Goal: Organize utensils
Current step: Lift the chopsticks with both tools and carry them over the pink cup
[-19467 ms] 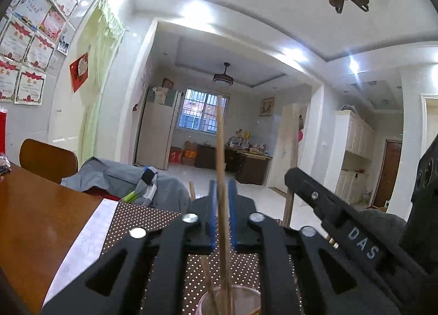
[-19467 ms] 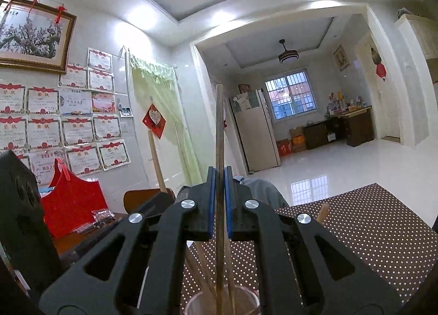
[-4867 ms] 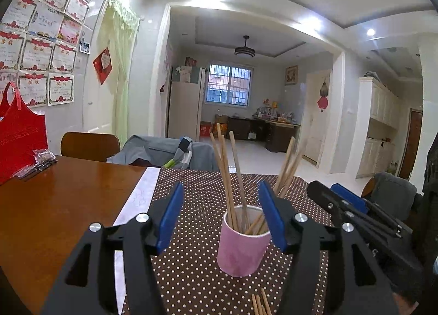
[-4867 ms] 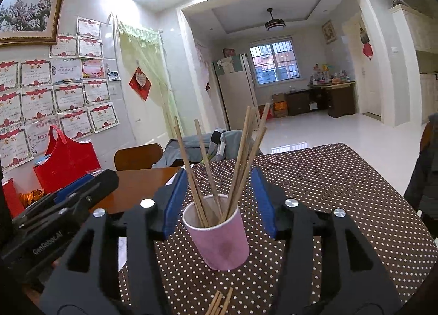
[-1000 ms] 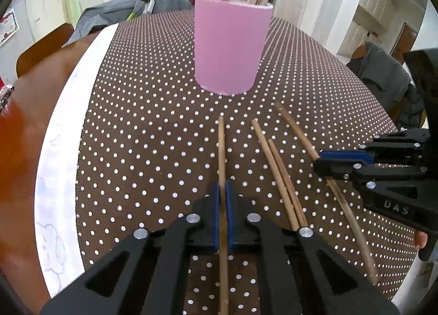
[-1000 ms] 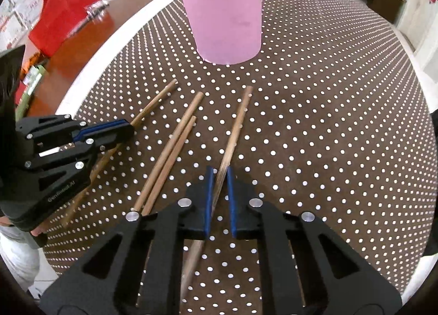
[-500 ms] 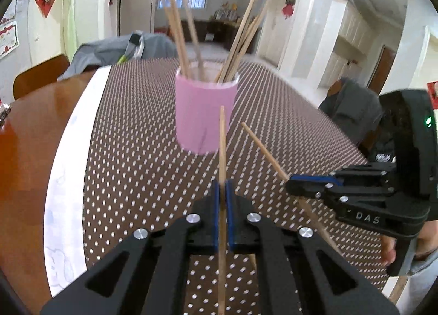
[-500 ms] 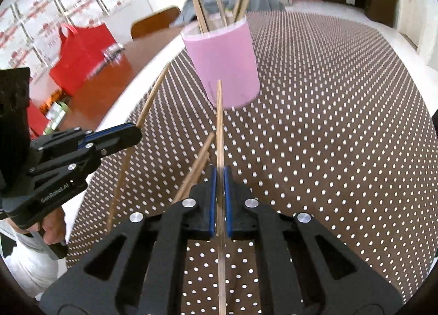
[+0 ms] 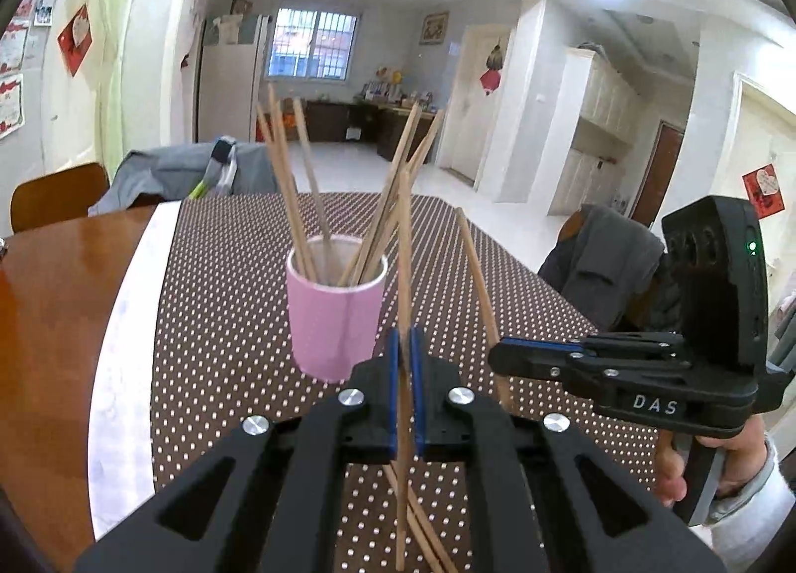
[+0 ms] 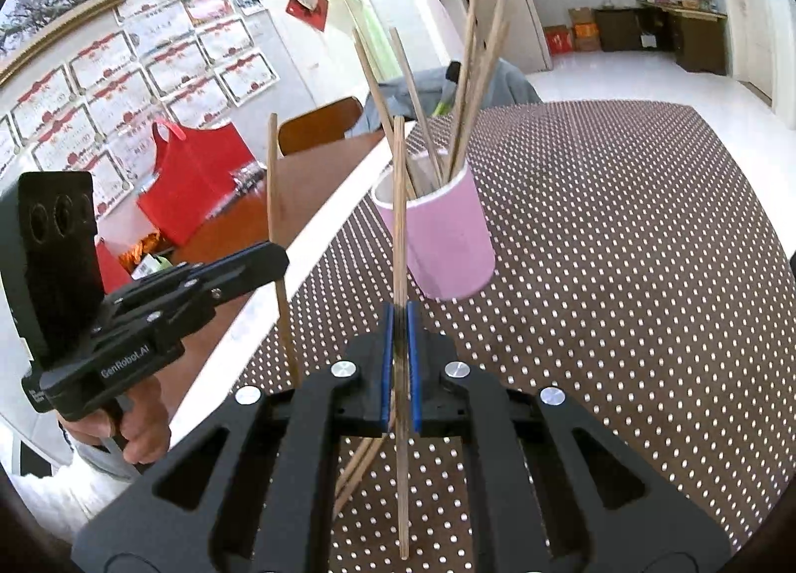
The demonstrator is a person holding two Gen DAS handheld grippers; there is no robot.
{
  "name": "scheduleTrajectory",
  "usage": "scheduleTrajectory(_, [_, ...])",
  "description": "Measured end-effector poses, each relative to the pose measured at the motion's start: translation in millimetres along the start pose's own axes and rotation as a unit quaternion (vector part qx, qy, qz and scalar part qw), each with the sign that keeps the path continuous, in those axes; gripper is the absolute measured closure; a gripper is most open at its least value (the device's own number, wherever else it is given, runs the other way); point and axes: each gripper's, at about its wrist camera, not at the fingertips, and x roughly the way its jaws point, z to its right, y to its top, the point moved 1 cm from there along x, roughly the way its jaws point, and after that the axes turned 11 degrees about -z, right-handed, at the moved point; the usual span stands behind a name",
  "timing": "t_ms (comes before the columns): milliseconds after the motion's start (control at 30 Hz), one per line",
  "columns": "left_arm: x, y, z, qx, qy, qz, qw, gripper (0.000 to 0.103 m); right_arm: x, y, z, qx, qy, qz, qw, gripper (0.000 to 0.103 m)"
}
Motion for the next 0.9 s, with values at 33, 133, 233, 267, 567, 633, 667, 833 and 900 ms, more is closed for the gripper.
scheduleTrajectory(33, [-2,1,0,0.001,-0.001,0.003,1.0000,0.098,-1,1,-1,-0.001,0.001,0.004,1.000,0.097])
scheduleTrajectory(133, [-5,9,3,0.006,-0.005,0.013,0.9999,0.098,-4,6,-4,-0.006,0.006,0.016,1.000,0.097])
scheduleTrajectory(233, [-8,15,3,0.008,-0.008,0.024,0.9996,0.098,-1,10,-13,-0.010,0.011,0.025,1.000,0.097])
scheduleTrajectory(267, [-9,16,2,0.008,-0.007,0.026,0.9996,0.098,1,13,-16,-0.011,0.012,0.028,0.999,0.097])
scheduleTrajectory(567, [-13,28,-3,0.007,-0.009,0.051,0.9986,0.098,2,31,-35,-0.023,0.019,0.047,0.998,0.097])
scheduleTrajectory(633, [-14,29,-3,0.009,-0.007,0.057,0.9983,0.098,1,33,-37,-0.026,0.019,0.050,0.998,0.097])
scheduleTrajectory(667, [-16,30,-4,0.008,-0.006,0.062,0.9980,0.098,0,34,-39,-0.027,0.020,0.053,0.998,0.097])
scheduleTrajectory(833, [-21,37,-5,0.010,-0.010,0.083,0.9965,0.098,-3,40,-45,-0.032,0.023,0.061,0.997,0.097])
scheduleTrajectory(900, [-25,42,-5,0.011,-0.009,0.094,0.9955,0.098,-6,45,-48,-0.035,0.023,0.069,0.997,0.097])
